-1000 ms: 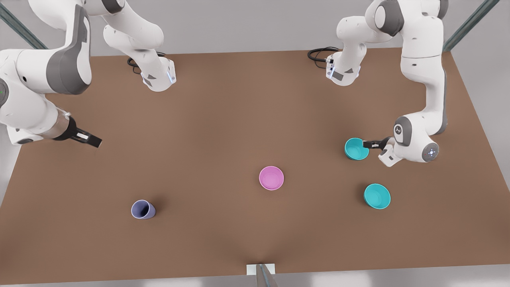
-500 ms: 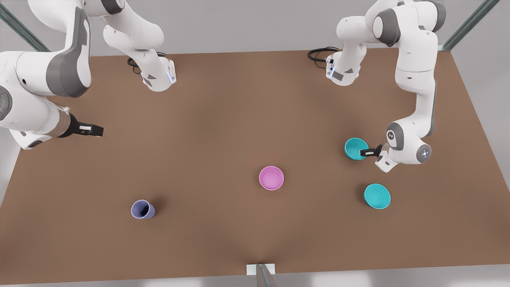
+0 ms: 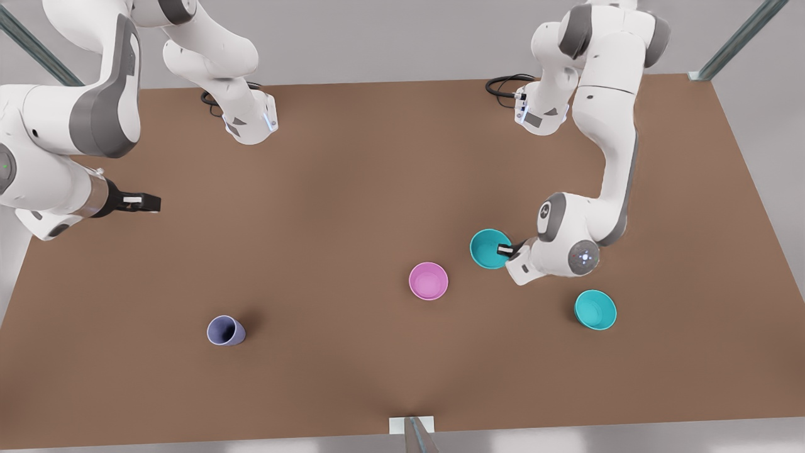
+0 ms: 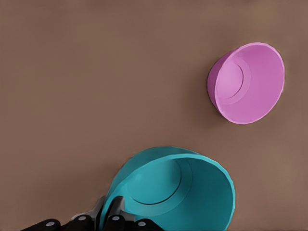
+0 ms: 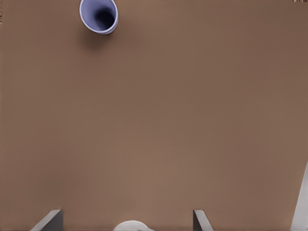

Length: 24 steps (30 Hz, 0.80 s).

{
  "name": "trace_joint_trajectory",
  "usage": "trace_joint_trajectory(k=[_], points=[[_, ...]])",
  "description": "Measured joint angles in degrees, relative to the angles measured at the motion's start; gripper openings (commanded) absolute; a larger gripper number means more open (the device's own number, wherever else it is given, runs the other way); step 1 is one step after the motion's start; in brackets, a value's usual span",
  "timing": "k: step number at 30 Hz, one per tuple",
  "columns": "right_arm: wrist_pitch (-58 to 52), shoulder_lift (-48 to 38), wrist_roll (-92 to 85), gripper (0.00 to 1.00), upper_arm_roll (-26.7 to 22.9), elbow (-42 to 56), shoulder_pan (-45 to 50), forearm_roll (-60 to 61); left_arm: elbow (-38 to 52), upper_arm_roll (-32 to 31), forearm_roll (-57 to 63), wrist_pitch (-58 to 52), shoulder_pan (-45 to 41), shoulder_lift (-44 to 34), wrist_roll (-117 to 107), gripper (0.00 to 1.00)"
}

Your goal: Stack the blue bowl on the pink bowl

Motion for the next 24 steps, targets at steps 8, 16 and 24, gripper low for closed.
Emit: trace_joint_trajectory(k=[8,16,24], points=[[-0.8,0.1,-1.9,1.0,-0.6,0.1,-0.1,0.0,17.9,-1.1,-1.5,3.3,-7.2,15.3,-8.5,0.21],[-1.0,0.4,-3.1,1.0,-0.9,0.0,0.0,0.0,17.4,-1.1,-1.8,5.8,-6.5,15.1,-14.0,0.21],[-1.1,0.5,-3.8,1.0,-0.9,0.0,0.0,0.0,17.4,-1.1,-3.1,7.1,-6.3,16.0,-17.4,0.21]])
